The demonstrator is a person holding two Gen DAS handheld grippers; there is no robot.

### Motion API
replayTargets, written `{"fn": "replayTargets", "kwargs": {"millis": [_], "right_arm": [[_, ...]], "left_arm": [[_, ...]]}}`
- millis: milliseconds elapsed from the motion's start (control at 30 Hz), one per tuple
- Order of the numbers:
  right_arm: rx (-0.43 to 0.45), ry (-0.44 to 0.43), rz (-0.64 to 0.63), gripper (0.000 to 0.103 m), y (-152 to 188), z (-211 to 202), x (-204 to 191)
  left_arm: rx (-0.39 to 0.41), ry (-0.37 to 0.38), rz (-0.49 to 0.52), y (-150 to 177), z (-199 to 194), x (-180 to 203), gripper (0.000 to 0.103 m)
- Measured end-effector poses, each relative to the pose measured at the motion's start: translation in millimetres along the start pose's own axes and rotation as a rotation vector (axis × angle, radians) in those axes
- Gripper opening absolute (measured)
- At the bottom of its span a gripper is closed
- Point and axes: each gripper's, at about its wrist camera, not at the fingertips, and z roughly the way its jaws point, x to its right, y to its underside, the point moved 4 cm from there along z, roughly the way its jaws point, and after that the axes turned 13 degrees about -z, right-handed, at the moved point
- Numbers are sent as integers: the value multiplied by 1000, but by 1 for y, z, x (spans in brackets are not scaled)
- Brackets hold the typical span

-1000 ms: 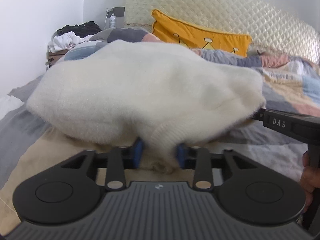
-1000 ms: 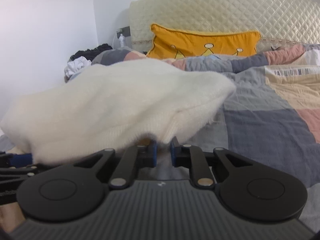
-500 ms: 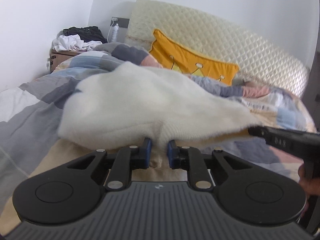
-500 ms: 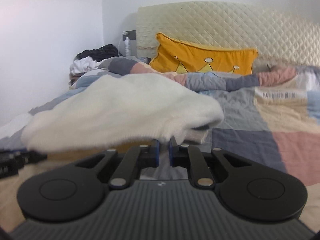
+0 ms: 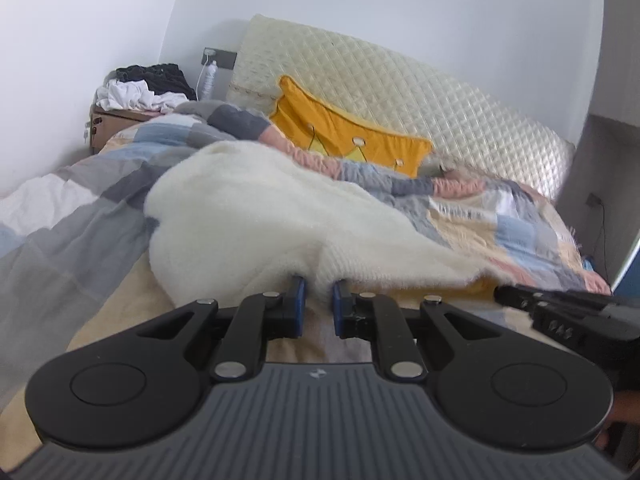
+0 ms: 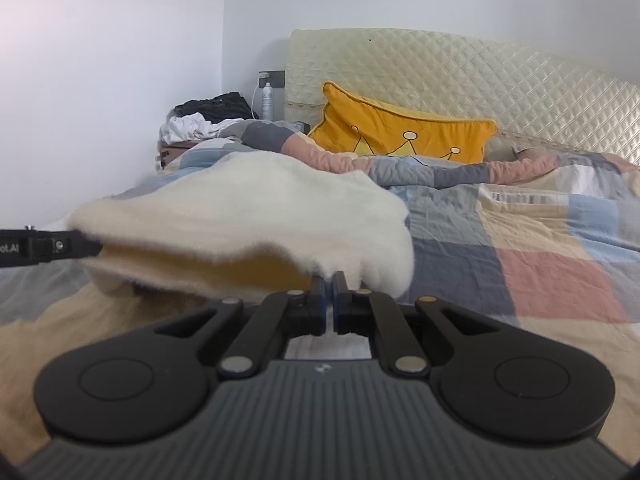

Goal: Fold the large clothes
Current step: 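Pull the gripped blanket edge toward the body with both grippers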

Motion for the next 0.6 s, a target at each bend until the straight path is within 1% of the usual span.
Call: {"fn": "replayTargets", "kwargs": {"millis": [133, 233, 300, 367, 467, 533, 600], "right_arm": [[-30, 12, 5, 6, 15, -36, -9], [-48, 22, 15, 6, 26, -53, -18], [-55, 24, 38, 3, 33, -60, -23], [-68, 38, 49, 3, 41, -63, -27], [-103, 51, 96, 3, 55, -59, -27], [-124, 44, 130, 3, 64, -52, -25], [-128, 19, 162, 3, 70, -47, -24]], "left_arm": [[-40, -4, -63, 17, -30, -5, 16], [-74, -33, -77, 30, -38, -10, 16], [-117, -57, -82, 38, -33, -15, 16], [-166, -81, -94, 46, -24, -20, 16], [-230, -129, -80, 53, -2, -25, 16], [-251, -153, -51, 61, 5, -25, 16], [-261, -178, -25, 64, 10, -26, 17]]}}
